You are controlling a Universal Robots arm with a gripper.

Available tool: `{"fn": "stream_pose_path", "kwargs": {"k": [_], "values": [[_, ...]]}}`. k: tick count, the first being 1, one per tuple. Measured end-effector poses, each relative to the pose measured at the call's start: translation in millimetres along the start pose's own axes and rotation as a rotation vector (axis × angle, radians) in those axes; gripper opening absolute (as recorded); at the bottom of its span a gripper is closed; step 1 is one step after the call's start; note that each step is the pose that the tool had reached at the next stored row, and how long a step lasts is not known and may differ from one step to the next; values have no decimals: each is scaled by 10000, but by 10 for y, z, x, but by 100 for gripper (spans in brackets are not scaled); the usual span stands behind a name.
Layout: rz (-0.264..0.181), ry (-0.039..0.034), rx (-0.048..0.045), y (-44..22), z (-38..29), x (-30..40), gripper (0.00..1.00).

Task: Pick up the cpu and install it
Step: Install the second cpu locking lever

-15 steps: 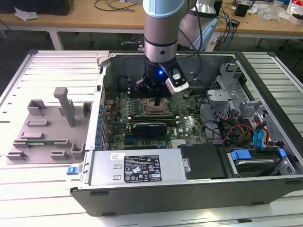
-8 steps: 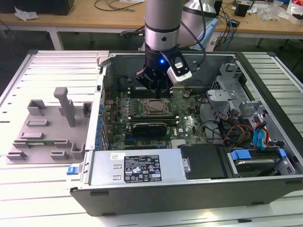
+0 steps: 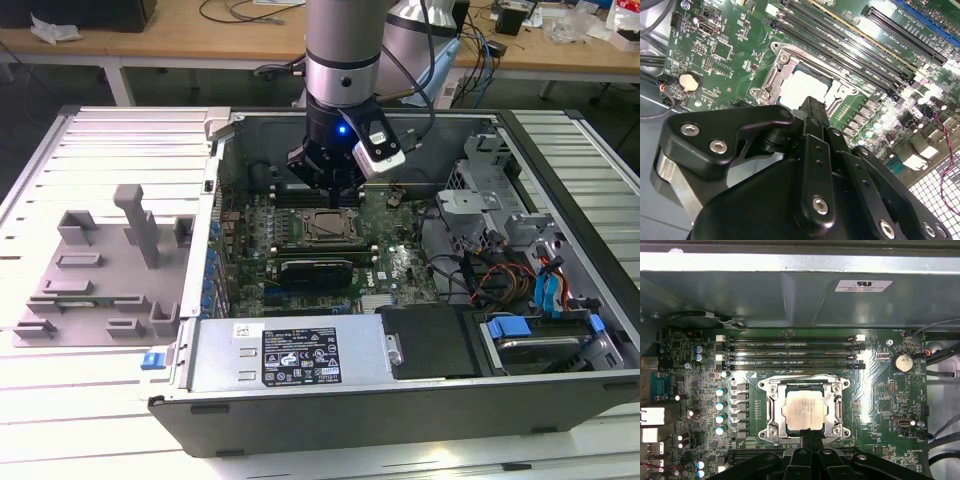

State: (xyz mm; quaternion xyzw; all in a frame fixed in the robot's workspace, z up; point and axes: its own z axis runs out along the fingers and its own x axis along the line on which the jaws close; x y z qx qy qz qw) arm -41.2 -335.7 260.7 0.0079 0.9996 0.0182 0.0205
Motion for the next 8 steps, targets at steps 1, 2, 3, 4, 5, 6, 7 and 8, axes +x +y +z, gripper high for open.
{"fn": "stream_pose_path", "kwargs": {"k": [1, 2, 3, 4, 5, 6, 7, 8], "values": [[0, 0, 1, 0, 0, 0, 11], [0, 0, 1, 0, 0, 0, 11], [0, 0, 1, 0, 0, 0, 11], [0, 0, 2, 0, 0, 0, 11], [0, 1, 3, 1, -6, -1, 11], [0, 0, 2, 1, -40, -2, 11], [0, 0, 2, 2, -55, -2, 11], [0, 0, 2, 2, -67, -3, 11]]}}
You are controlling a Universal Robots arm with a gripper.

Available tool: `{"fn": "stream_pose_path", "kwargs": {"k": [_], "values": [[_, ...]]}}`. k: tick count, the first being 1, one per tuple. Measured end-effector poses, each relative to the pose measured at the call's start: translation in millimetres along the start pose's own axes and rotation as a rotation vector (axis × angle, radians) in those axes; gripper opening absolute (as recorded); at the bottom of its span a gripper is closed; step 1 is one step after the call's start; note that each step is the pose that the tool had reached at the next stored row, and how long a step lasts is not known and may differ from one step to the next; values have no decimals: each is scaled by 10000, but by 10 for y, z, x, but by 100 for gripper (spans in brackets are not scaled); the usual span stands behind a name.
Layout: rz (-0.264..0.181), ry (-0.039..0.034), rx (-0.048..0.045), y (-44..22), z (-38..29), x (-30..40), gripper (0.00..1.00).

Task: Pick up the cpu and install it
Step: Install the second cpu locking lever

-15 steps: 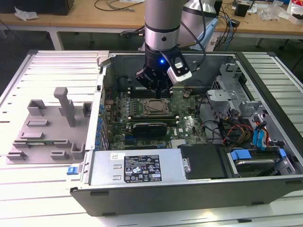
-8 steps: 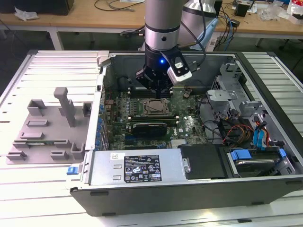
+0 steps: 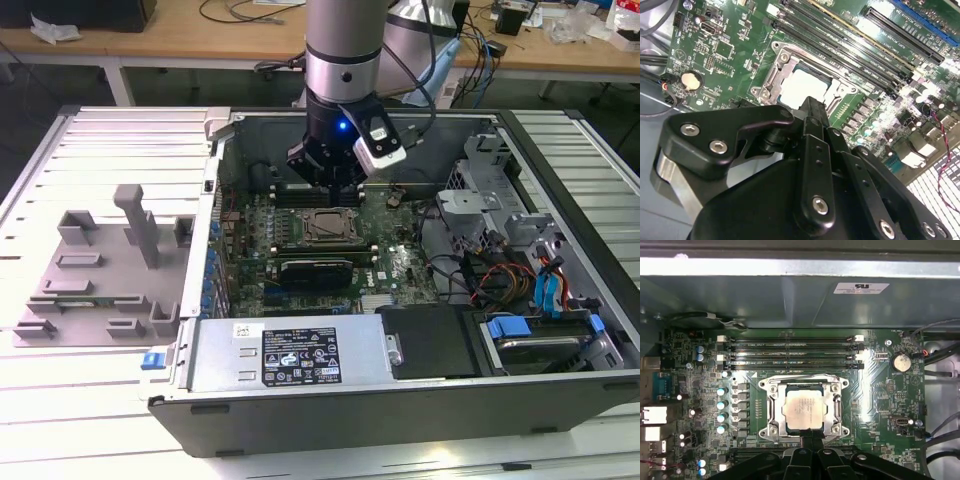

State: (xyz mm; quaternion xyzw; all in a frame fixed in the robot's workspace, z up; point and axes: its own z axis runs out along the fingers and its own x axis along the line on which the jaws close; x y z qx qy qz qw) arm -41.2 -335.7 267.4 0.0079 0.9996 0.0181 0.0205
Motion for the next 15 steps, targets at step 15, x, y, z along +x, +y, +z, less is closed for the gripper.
{"fn": "stream_pose_path", "kwargs": {"k": [15], "values": [[0, 0, -1, -223, -47, -4, 11]]}}
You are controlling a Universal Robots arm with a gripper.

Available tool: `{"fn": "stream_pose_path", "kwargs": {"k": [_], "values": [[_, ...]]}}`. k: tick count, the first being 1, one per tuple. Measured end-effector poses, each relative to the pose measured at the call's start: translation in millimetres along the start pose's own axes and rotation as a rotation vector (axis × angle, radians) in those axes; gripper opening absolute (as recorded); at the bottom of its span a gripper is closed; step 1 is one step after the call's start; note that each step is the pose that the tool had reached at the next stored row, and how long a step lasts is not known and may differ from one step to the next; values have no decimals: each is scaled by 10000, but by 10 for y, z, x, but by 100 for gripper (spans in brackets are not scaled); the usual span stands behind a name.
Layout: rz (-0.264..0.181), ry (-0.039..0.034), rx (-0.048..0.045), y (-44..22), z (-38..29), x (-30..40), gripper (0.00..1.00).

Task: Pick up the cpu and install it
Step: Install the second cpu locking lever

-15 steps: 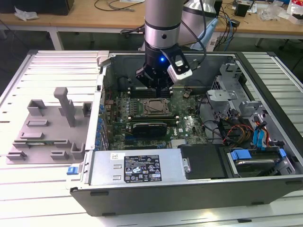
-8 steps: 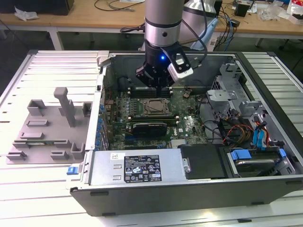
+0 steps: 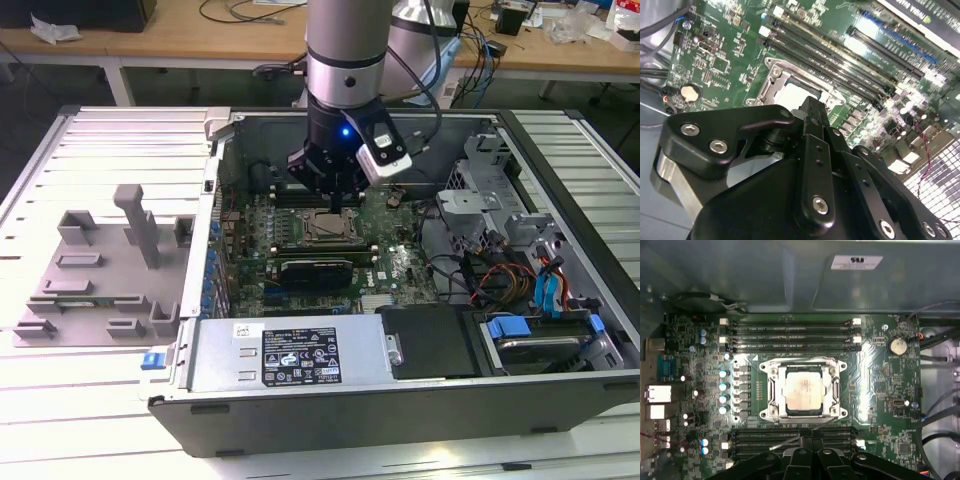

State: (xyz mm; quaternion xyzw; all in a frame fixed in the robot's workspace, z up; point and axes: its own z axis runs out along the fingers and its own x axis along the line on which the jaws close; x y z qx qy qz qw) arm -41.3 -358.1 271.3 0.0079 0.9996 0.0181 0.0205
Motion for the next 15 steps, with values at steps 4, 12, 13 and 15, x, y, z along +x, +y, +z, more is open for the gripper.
{"fn": "stream_pose_path", "kwargs": {"k": [4, 12, 13, 15], "values": [[0, 1, 1, -44, 20, 3, 11], [1, 0, 1, -124, 57, 20, 11], [0, 0, 2, -127, 101, 38, 11], [-80, 3, -2, -131, 164, 79, 11]]}}
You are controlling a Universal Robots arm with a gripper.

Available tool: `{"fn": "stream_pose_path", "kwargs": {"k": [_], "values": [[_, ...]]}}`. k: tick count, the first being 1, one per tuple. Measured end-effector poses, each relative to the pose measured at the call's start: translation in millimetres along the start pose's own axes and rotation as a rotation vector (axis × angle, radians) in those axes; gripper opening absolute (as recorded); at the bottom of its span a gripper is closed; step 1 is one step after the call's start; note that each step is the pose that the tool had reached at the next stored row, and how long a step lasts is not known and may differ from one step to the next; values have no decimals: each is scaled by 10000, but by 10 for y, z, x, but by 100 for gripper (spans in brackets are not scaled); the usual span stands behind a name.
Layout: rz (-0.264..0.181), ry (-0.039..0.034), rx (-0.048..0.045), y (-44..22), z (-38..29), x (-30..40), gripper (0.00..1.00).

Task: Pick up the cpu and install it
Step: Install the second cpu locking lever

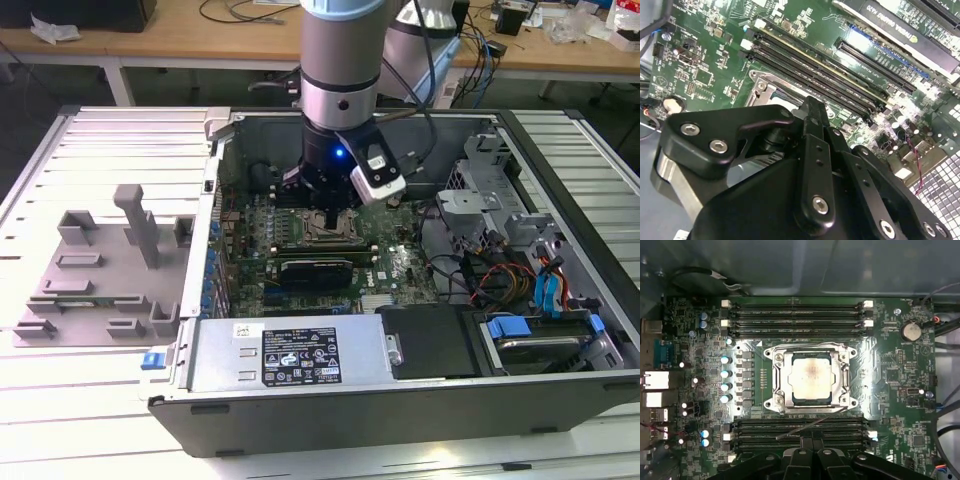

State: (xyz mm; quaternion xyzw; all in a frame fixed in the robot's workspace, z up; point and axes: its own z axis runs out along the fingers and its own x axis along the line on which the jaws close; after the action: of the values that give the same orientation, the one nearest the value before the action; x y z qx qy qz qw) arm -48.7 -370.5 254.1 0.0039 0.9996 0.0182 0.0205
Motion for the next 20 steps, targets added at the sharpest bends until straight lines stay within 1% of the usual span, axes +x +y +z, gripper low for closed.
{"fn": "stream_pose_path", "kwargs": {"k": [2, 3, 7, 10, 11, 12, 15, 20], "values": [[-233, 8, -10, -1, 22, 7, 11], [-287, 11, -12, -2, 47, 26, 11], [-290, 11, -11, -4, 98, 48, 11], [-288, 11, -11, -4, 100, 50, 11], [-287, 10, -13, -4, 107, 67, 11], [-289, 10, -12, -5, 127, 89, 11], [-289, 11, -11, -6, 150, 99, 11], [-288, 10, -12, -9, 211, 125, 11]]}}
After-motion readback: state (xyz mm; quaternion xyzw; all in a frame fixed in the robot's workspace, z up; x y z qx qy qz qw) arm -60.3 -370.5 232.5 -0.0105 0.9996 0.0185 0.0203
